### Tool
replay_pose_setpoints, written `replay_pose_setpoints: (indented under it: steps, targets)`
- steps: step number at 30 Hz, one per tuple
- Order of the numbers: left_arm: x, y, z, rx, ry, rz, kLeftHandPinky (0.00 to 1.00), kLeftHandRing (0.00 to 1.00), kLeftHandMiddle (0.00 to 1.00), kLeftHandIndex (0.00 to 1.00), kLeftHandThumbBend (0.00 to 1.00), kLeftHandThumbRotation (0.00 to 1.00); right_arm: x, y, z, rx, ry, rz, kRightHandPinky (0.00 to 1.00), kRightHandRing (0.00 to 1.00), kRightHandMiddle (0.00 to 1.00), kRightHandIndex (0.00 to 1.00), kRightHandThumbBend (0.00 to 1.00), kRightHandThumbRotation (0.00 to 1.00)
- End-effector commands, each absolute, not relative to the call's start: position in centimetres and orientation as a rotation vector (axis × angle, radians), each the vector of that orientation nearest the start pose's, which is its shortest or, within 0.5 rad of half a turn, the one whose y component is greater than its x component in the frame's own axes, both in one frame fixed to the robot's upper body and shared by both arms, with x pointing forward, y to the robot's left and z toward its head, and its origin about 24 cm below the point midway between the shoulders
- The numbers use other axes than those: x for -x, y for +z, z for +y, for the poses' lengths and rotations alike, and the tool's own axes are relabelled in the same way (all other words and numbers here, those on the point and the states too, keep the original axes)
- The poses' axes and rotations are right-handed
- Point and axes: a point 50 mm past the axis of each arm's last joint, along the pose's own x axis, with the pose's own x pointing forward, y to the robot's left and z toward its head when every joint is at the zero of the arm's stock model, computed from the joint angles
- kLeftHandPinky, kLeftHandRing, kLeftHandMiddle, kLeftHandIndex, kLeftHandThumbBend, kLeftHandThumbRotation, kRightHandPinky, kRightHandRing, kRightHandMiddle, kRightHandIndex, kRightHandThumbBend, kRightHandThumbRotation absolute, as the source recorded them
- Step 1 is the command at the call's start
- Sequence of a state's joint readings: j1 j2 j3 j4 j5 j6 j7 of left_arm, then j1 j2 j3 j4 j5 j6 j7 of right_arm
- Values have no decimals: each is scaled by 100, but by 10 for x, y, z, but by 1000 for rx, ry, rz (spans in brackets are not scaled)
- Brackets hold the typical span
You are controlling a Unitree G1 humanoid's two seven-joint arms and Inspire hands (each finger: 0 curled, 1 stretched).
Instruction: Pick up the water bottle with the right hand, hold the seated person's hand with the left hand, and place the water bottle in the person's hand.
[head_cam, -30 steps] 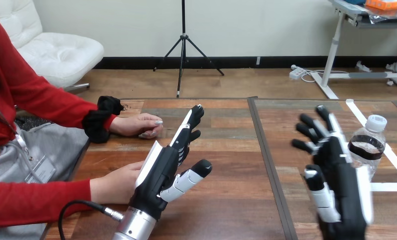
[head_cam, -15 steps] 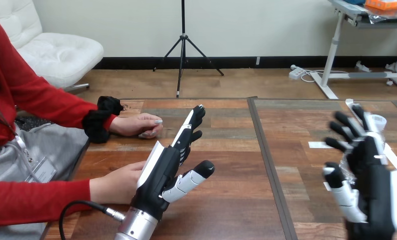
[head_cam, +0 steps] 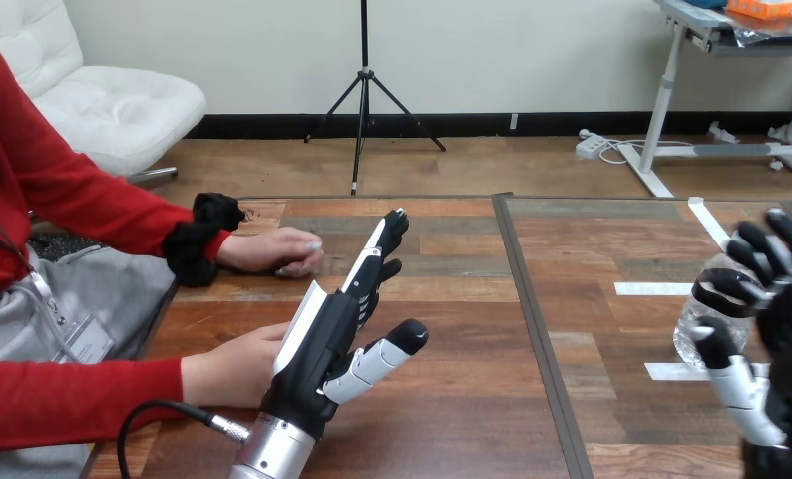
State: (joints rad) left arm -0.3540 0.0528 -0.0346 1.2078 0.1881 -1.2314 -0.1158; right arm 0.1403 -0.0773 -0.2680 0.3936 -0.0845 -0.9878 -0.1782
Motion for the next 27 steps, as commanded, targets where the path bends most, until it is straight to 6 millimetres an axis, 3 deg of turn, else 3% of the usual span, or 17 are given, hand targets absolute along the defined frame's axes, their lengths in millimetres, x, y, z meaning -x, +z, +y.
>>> replay_pose_setpoints:
  steps: [1, 27]
  targets:
    - [-260, 1, 114, -178, -409, -431, 94, 99, 100, 100, 100, 89, -196, 48, -234, 230, -372, -615, 68, 82, 84, 88, 100, 70]
    - [-258, 0, 111, -176, -410, -431, 93, 99, 100, 100, 100, 90, -205, 45, -256, 275, -441, -535, 76, 87, 88, 91, 100, 60]
